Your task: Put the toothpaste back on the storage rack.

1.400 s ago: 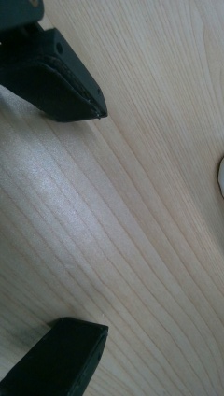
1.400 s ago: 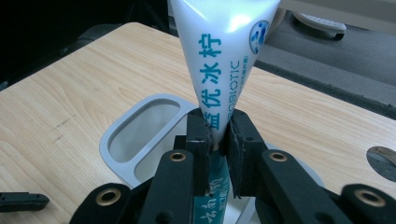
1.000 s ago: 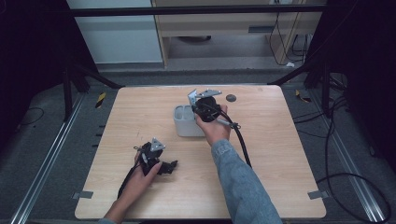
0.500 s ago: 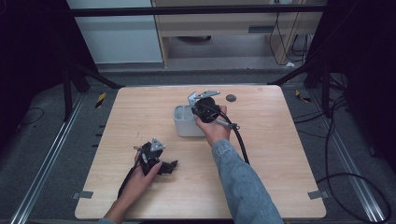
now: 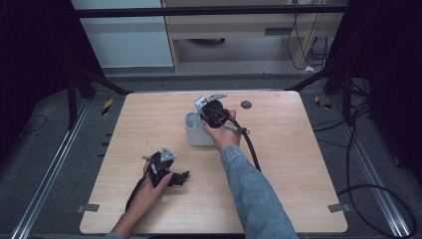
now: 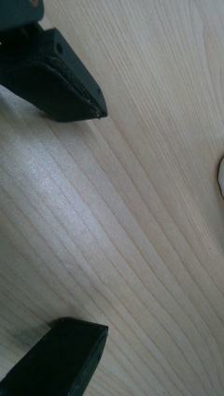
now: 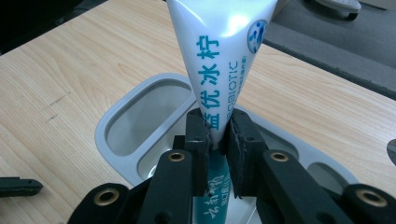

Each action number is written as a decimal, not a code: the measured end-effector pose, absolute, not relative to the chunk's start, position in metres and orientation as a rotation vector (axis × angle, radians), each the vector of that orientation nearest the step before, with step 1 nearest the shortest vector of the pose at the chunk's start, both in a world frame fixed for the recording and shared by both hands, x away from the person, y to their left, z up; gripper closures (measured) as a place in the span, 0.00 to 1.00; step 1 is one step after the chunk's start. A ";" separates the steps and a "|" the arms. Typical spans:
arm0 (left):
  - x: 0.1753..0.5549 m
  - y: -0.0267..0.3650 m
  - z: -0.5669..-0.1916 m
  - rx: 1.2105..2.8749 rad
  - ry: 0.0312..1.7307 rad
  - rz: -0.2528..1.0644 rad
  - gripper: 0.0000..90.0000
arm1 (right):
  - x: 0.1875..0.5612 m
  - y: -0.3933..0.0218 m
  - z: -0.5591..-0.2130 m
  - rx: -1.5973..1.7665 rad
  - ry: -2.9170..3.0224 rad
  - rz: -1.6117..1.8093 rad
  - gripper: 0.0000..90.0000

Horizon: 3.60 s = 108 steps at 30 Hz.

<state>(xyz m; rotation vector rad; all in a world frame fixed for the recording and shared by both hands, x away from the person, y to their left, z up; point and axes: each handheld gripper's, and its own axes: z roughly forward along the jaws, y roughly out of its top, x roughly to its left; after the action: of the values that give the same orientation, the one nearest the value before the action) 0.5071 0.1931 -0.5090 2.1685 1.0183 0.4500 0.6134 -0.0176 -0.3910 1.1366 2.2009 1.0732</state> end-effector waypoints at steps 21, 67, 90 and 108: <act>0.507 0.193 -0.509 2.168 1.019 0.450 0.00 | 0.620 -0.013 -0.389 1.153 2.233 1.048 0.88; 0.507 0.193 -0.509 2.168 1.019 0.450 0.00 | 0.597 -0.041 -0.365 1.131 2.235 1.104 0.86; 0.507 0.193 -0.509 2.169 1.019 0.450 0.00 | 0.589 -0.069 -0.352 1.169 2.190 1.099 0.62; 0.507 0.193 -0.509 2.169 1.019 0.451 0.00 | 0.582 -0.087 -0.346 1.216 2.182 1.099 0.32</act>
<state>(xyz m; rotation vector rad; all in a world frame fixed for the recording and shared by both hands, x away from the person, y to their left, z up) 0.5071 0.1930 -0.5089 2.1692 1.0193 0.4514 0.5822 -0.0868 -0.3458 1.2163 2.1820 1.0989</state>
